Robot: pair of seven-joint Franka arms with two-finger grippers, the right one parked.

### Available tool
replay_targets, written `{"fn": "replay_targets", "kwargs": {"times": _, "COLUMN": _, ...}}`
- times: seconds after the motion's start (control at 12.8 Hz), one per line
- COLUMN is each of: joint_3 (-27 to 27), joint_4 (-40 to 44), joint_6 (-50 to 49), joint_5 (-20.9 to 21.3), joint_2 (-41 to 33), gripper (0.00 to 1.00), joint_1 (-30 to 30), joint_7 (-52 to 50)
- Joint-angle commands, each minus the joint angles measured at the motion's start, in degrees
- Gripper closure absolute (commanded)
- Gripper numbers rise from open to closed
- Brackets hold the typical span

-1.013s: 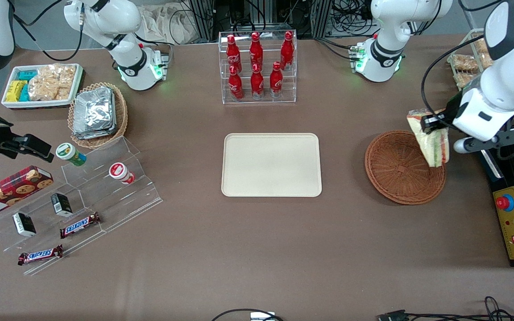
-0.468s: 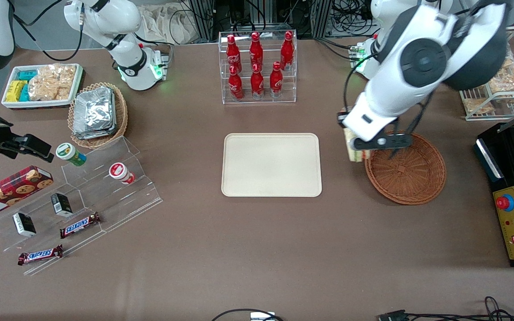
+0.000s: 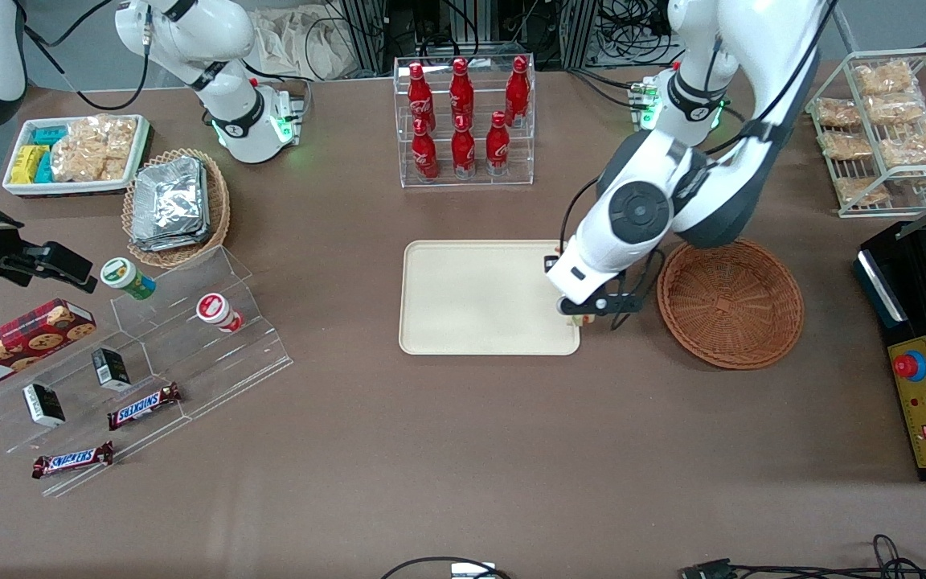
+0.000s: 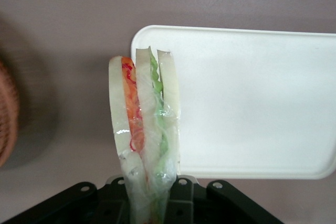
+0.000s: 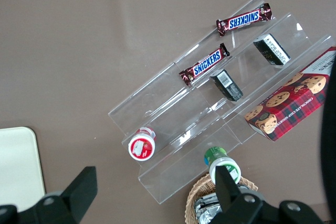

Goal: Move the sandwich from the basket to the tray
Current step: 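Carry the sandwich over the cream tray and lower it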

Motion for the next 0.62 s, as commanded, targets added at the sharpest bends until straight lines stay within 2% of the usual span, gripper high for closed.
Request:
{"fn": "replay_targets", "kwargs": {"times": 0.0, "joint_3": -0.9, "joint_4": -1.8, "joint_6": 5.5, "joint_5": 5.5, "joint_2": 4.0, "gripper": 1.00, "joint_1": -1.6, "joint_7": -3.6}}
{"fn": "replay_targets", "kwargs": {"times": 0.23, "joint_3": -1.6, "joint_4": -3.9, "joint_6": 10.6, "joint_5": 11.2, "joint_2": 8.7, "gripper": 1.00, "joint_1": -2.1, "joint_7": -4.1}}
{"fn": "replay_targets", "kwargs": {"times": 0.55, "joint_3": -1.8, "joint_4": -5.4, "joint_6": 12.4, "joint_5": 11.5, "joint_2": 9.4, "gripper": 0.99, "joint_1": -2.2, "joint_7": -5.1}}
